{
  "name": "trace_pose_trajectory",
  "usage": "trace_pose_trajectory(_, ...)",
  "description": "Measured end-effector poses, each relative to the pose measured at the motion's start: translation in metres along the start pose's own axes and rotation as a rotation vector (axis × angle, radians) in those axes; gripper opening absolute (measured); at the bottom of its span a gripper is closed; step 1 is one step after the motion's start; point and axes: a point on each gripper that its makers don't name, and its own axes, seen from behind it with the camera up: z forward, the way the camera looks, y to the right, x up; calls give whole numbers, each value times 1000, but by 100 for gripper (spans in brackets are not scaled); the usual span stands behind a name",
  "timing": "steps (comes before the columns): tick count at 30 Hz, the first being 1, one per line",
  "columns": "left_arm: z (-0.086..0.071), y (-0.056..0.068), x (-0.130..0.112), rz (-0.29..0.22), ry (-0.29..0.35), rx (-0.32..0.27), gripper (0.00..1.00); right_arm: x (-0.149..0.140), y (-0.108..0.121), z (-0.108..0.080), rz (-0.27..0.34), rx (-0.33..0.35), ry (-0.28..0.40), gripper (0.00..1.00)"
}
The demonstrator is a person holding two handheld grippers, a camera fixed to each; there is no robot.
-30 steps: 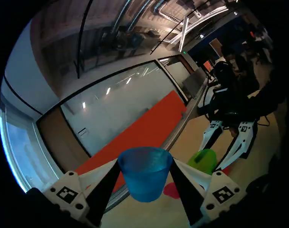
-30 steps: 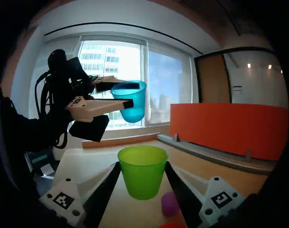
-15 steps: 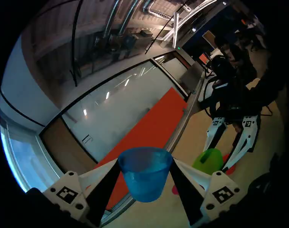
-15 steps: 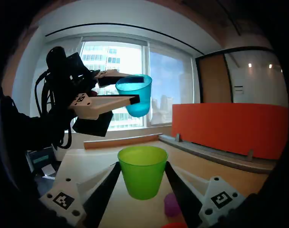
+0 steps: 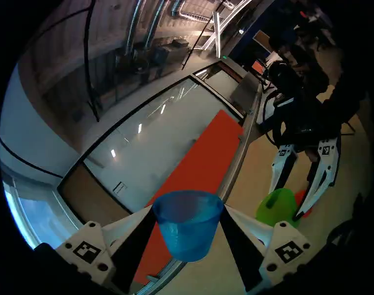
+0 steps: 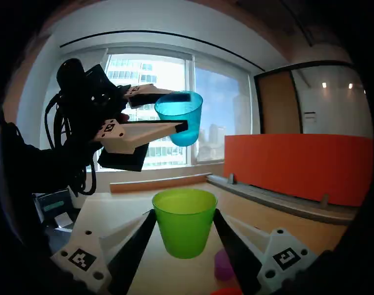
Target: Pour water
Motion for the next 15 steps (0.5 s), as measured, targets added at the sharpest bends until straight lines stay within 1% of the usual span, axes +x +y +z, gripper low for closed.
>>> trace_pose_trajectory(15, 5, -5, 1, 81, -4, 25, 87, 0, -1, 0, 0, 6, 3, 88)
